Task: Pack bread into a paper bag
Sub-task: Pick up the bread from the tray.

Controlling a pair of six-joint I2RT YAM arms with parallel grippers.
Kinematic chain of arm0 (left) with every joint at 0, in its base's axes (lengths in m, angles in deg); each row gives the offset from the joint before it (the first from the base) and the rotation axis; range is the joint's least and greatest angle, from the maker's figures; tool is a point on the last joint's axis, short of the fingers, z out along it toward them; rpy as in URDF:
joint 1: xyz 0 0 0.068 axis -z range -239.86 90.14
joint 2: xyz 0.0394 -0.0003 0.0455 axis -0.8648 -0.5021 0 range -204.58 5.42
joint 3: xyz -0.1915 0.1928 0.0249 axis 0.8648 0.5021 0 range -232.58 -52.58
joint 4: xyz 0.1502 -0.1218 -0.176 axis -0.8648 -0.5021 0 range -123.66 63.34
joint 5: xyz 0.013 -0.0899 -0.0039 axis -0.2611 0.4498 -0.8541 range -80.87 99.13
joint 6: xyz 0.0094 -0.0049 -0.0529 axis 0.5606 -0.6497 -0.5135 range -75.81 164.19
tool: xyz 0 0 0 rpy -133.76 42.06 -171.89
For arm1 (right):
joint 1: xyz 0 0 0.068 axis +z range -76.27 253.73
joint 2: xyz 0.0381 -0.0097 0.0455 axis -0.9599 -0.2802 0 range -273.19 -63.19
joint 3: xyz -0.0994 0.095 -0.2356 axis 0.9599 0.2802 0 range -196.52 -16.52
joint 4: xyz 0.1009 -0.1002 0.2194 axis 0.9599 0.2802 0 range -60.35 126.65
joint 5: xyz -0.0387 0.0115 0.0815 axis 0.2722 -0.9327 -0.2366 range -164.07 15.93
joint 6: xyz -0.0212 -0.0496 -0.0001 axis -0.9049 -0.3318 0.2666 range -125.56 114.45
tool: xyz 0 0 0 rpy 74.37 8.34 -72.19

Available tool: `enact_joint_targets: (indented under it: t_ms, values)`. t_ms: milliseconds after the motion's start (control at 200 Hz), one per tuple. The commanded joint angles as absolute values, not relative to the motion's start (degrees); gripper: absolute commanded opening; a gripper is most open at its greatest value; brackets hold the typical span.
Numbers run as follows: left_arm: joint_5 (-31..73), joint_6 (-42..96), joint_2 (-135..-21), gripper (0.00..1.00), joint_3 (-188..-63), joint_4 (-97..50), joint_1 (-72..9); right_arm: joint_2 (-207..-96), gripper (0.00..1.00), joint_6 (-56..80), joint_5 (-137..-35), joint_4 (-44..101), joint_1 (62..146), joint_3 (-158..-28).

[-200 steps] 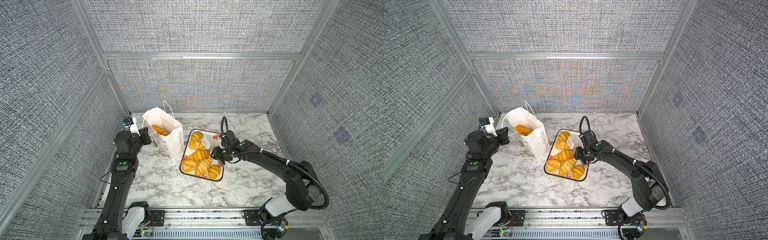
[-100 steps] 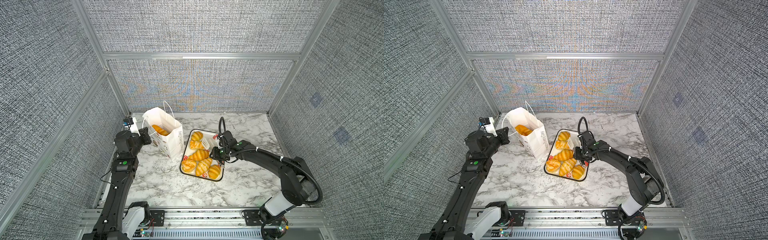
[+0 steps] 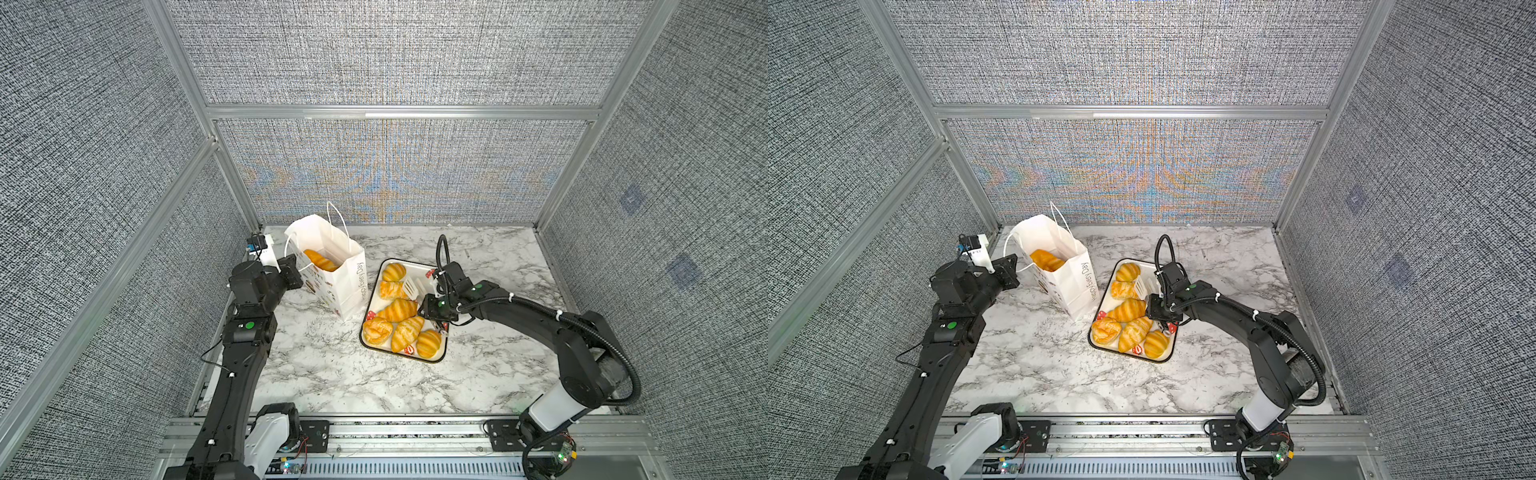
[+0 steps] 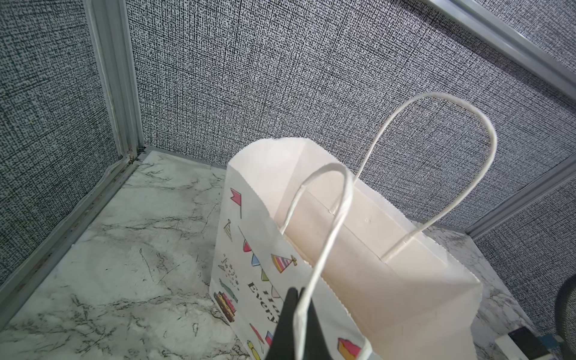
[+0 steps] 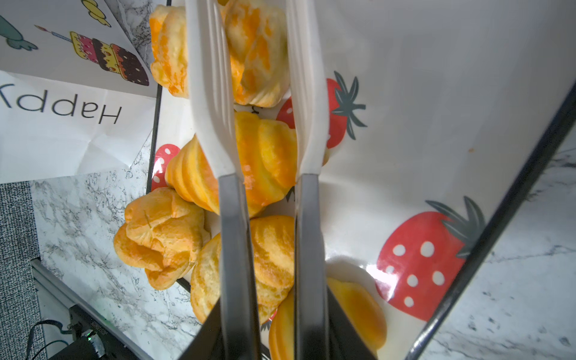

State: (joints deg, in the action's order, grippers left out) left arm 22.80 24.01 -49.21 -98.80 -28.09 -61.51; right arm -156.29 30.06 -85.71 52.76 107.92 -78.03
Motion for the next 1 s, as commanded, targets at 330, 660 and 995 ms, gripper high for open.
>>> enact_joint_targets:
  t_ms: [330,660,995]
  values:
    - [23.7,23.73,-49.16,0.0,-98.59,-26.93,-61.54,-155.14,0.26,31.01,-86.2,50.56,108.01,-76.95]
    - [23.83,23.62,-49.24,0.0,-98.63,-26.84,-61.62,-153.56,0.21,30.83,-85.68,50.92,108.04,-76.61]
    - [23.81,23.49,-49.42,0.0,-98.63,-26.76,-61.62,-150.21,0.19,29.83,-84.54,53.22,108.05,-77.4]
